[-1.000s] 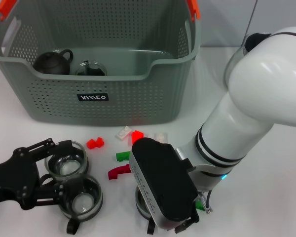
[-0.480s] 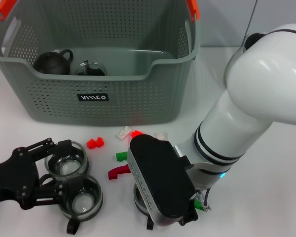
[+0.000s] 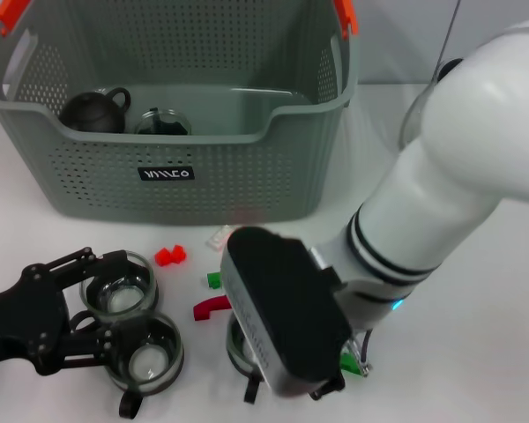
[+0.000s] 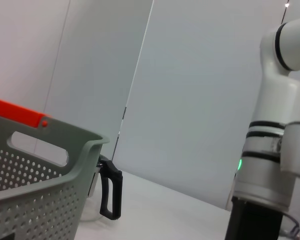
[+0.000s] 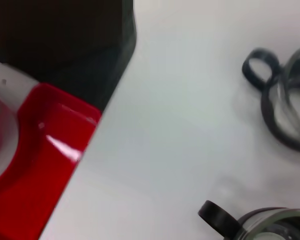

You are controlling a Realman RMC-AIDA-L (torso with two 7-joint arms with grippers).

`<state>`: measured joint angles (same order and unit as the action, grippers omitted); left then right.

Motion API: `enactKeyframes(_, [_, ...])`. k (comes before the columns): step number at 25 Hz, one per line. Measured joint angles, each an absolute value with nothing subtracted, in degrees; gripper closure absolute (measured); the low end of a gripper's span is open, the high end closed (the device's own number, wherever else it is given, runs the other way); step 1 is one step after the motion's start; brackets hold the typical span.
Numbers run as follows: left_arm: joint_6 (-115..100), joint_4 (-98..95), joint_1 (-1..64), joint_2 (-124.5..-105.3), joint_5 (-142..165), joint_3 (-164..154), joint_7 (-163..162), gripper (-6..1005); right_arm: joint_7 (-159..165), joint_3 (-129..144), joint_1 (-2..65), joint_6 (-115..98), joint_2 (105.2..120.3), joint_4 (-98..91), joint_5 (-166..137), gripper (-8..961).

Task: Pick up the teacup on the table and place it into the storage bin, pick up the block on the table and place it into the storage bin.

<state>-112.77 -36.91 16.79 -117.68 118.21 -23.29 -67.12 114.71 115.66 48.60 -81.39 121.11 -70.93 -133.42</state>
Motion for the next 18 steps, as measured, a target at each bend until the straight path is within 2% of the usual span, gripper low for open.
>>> enactKeyframes(8, [-112.82,-36.91,16.70,-117.68,118.21,-22.75,-67.01,80,111.45,89.85,46.19,-96.60,120.35,-80.25,-126.28,897])
enactKeyframes(14, [-112.75,-36.91,16.71,-117.69,118.21,-22.67,-66.81,82,107.89,69.97,46.14,-106.57,120.20,-80.69,-117.80,896])
enactKeyframes(18, [-112.76,-36.92,16.83,-117.69,118.21,-22.58,-66.80,83,105.18,59.07,44.96,-105.09,120.21,-77.84,-104.55,896])
